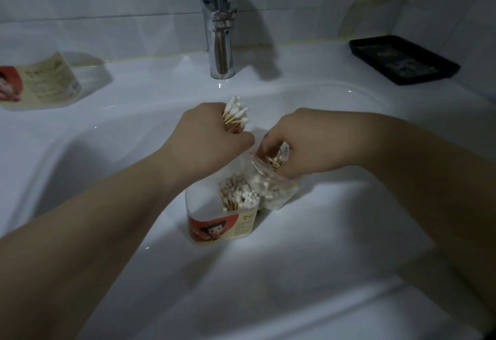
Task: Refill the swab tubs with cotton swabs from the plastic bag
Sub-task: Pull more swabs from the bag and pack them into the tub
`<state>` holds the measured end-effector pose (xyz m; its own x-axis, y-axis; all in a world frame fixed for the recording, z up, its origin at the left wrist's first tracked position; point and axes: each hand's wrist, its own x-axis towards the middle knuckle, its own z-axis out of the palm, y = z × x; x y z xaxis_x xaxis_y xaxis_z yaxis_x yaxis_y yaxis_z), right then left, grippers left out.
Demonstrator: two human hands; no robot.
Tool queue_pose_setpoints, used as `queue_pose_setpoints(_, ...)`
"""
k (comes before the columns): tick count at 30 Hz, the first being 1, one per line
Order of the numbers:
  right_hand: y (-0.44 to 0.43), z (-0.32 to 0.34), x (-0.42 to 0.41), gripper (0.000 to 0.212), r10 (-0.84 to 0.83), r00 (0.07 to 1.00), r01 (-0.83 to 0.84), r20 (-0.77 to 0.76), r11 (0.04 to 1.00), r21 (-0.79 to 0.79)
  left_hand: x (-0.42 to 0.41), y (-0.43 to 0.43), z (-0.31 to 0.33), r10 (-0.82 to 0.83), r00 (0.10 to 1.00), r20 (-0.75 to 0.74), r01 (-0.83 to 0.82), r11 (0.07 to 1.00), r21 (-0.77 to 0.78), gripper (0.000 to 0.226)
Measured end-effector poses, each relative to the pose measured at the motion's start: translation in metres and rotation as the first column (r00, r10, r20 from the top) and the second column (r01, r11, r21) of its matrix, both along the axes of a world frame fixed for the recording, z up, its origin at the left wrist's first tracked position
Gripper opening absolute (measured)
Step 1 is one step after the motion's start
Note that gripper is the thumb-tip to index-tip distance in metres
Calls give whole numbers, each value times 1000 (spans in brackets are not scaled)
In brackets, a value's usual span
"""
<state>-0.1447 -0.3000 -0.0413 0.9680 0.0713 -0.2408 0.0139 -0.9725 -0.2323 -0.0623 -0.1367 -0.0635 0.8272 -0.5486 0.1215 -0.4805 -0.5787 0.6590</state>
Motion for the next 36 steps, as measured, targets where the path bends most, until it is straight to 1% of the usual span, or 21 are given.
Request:
queue_pose_setpoints(2,4,-2,1,36,24,1000,-24,-7,1000,-17,-1,-1,-1,0,1000,8,0,1000,-16,20)
queue_pose_setpoints(5,9,-5,4,35,38,999,-39,-30,999,-32,-1,-1,-3,-14,1000,23,14,1000,11,19)
queue_pose_setpoints(7,9,-7,5,31,51,998,-52,-28,998,-45,0,-1,-4,-11,999,50,11,1000,6,23)
queue_pose_setpoints(9,9,-8,6,22,82,997,-81,11,993,-87,0,-1,-4,0,994,111,8,997,-74,30)
queue_pose_setpoints(11,9,-8,6,15,102,994,-96,41,988,-123,1,-3,-3,-23,989,149,51,981,-186,31)
queue_pose_setpoints(12,9,-9,7,10,98,994,-92,39,987,-133,1,-3,-3,-52,990,128,81,968,-239,29)
queue_pose_setpoints(13,9,-10,7,10,89,995,-84,32,986,-145,0,-4,-3,-84,992,92,107,954,-281,26)
queue_pose_setpoints(14,9,-11,7,15,83,996,-78,27,984,-160,-1,-4,-5,-114,992,58,127,945,-303,25)
queue_pose_setpoints(15,9,-12,7,23,78,997,-72,25,984,-165,-2,-3,-7,-143,988,53,152,941,-301,24)
queue_pose_setpoints(17,9,-10,6,36,76,997,-73,14,987,-145,-3,-3,-11,-184,978,102,204,946,-251,25)
queue_pose_setpoints(18,9,-10,6,39,77,997,-74,13,988,-135,-4,-3,-11,-192,974,117,215,948,-234,24)
queue_pose_setpoints(22,3,-5,6,31,67,997,-61,35,988,-138,-1,-2,-8,-158,978,140,182,967,-180,20)
queue_pose_setpoints(24,1,-2,6,22,70,995,-60,71,989,-137,-1,-2,-8,-148,981,127,165,977,-133,17)
queue_pose_setpoints(26,-4,4,4,14,44,995,-36,87,995,-89,-1,-2,-10,-136,984,113,147,985,-94,21)
queue_pose_setpoints(28,-10,10,1,11,-3,994,5,113,1000,-19,-1,-1,-10,-139,984,113,145,989,-41,22)
queue_pose_setpoints(31,-20,17,-3,8,-105,981,83,162,987,137,-1,-1,-8,-127,987,101,127,992,4,20)
queue_pose_setpoints(34,-25,19,-5,8,-213,965,142,150,913,382,-2,-1,-7,-132,986,98,129,991,34,22)
queue_pose_setpoints(36,-25,20,-5,9,-248,954,151,166,881,448,-1,-1,-10,-132,983,130,130,991,30,22)
